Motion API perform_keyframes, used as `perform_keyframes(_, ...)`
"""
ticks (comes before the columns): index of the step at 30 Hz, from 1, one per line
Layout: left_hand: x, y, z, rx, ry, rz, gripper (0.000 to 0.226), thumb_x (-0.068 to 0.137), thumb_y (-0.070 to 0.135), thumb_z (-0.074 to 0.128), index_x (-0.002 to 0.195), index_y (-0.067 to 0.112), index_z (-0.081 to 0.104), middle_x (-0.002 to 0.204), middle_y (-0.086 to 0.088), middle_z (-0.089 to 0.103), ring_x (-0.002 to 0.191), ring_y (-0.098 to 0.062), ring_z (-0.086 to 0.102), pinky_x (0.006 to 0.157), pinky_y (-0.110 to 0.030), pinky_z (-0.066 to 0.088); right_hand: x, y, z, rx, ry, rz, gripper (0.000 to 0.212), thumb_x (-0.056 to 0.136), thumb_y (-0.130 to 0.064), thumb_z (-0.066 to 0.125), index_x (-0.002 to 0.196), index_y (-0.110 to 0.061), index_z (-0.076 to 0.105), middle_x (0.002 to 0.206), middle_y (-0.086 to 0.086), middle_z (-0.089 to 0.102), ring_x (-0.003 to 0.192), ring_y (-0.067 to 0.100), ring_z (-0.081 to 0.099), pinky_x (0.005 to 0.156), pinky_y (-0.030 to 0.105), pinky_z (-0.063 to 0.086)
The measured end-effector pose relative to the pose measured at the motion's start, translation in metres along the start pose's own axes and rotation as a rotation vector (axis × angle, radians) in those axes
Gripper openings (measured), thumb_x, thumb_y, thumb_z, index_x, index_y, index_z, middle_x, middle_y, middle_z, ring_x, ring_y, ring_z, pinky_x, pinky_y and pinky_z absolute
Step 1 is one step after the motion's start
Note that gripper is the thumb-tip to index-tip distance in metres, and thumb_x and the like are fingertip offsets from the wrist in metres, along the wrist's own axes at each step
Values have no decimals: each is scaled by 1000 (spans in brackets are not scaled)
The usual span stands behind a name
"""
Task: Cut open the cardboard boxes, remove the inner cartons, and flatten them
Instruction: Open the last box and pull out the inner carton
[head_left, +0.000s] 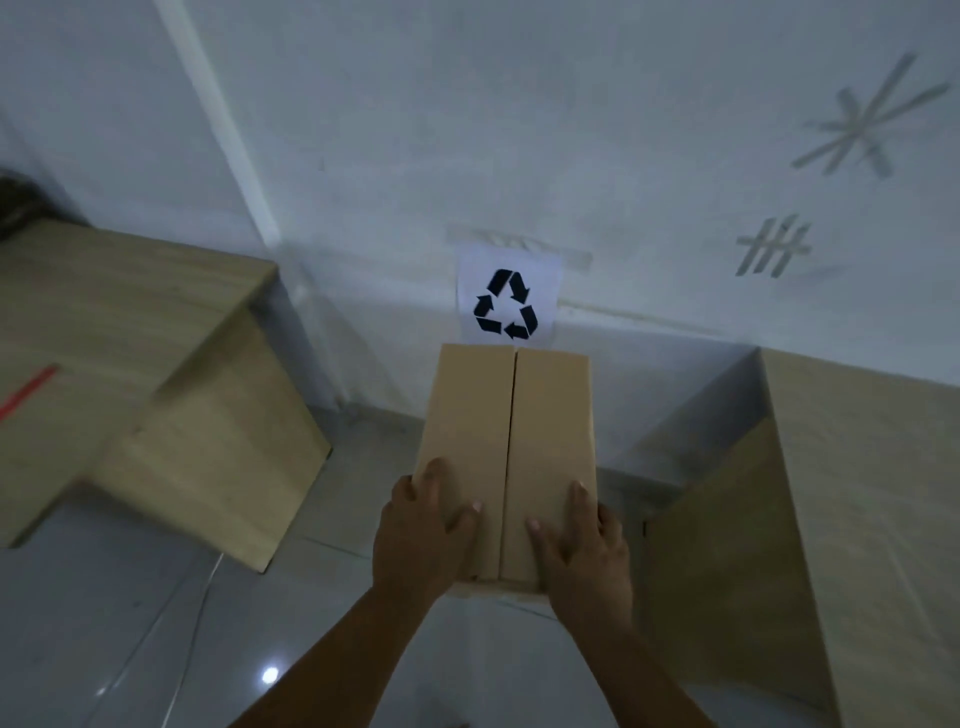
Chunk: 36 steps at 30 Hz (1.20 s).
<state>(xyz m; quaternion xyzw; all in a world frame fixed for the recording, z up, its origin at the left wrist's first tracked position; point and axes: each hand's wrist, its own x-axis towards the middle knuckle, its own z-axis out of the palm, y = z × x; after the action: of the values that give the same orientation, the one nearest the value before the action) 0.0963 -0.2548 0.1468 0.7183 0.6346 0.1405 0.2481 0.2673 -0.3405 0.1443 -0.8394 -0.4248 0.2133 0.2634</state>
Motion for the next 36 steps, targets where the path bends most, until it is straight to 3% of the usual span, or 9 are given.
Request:
perform_keyframes(9,-79,-46,-42,-21,85,-98,66,88,63,49,140,32,26,126,-13,48,105,-35,58,80,-42,56,-70,-30,11,-61,-65,-142,77,90,-67,50,153,-28,28,146,9,39,126,33,46,100,46,48)
perform_keyframes(19,-146,-111,-95,-35,178,-244,65,89,61,51,143,34,26,129,-8,48,112,-30,55,84,-38,49,-141,-76,43,-100,-162,-236,76,92,-66,47,155,-31,22,152,7,32,131,32,41,101,43,43)
perform_keyframes(26,-153,-180,-152,-43,279,-276,67,91,63,49,145,33,25,132,-7,47,114,-28,54,89,-39,52,-169,-147,93,-95,-180,-308,76,91,-68,46,155,-32,23,151,7,33,132,33,40,100,46,44)
perform_keyframes(36,-132,-332,-265,-2,331,-305,66,88,67,48,140,35,24,134,-9,46,114,-32,54,90,-44,54,-219,-289,210,-26,-174,-357,77,89,-69,48,154,-33,26,150,8,35,131,33,42,98,47,45)
